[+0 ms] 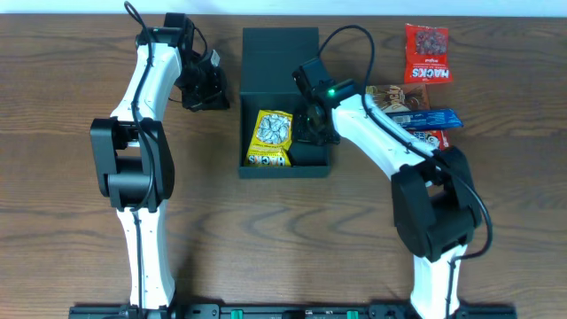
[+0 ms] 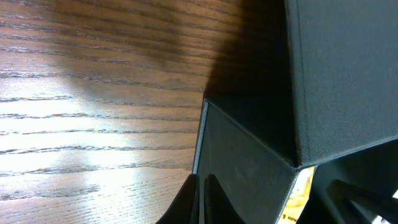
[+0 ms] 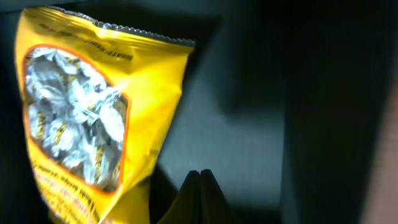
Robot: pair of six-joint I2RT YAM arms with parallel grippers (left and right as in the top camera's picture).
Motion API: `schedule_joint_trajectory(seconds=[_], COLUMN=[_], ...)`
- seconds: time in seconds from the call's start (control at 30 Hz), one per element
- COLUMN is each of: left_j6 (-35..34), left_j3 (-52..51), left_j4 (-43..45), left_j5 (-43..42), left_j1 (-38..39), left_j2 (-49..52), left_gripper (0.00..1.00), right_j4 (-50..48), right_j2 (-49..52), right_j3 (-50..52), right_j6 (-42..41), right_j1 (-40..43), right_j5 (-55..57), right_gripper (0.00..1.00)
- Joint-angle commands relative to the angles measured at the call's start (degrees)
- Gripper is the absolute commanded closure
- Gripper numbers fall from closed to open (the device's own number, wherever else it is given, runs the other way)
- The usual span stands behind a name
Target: Pack container
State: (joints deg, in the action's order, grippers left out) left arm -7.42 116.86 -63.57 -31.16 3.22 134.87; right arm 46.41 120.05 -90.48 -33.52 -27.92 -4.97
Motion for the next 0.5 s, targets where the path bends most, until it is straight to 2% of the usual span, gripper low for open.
schedule_joint_trajectory(seconds=[0.0, 0.47], left_j6=[0.57, 0.55], left_j3=[-0.13, -0.13], left_j4=[0.02, 1.29], left_j5=[-0.46, -1.90], left_j1=[-0.13, -0.13], left_j2=[-0.50, -0.50], left_gripper=[0.94, 0.94], right_j4=[-1.11, -10.08], right_j2=[1.95, 2.62], right_j3=[-0.81, -0.81], right_j6=[2.38, 4.87], right_j1=[-0.26, -0.28], right_j5=[-0.46, -0.39], right_gripper=[0.99, 0.99])
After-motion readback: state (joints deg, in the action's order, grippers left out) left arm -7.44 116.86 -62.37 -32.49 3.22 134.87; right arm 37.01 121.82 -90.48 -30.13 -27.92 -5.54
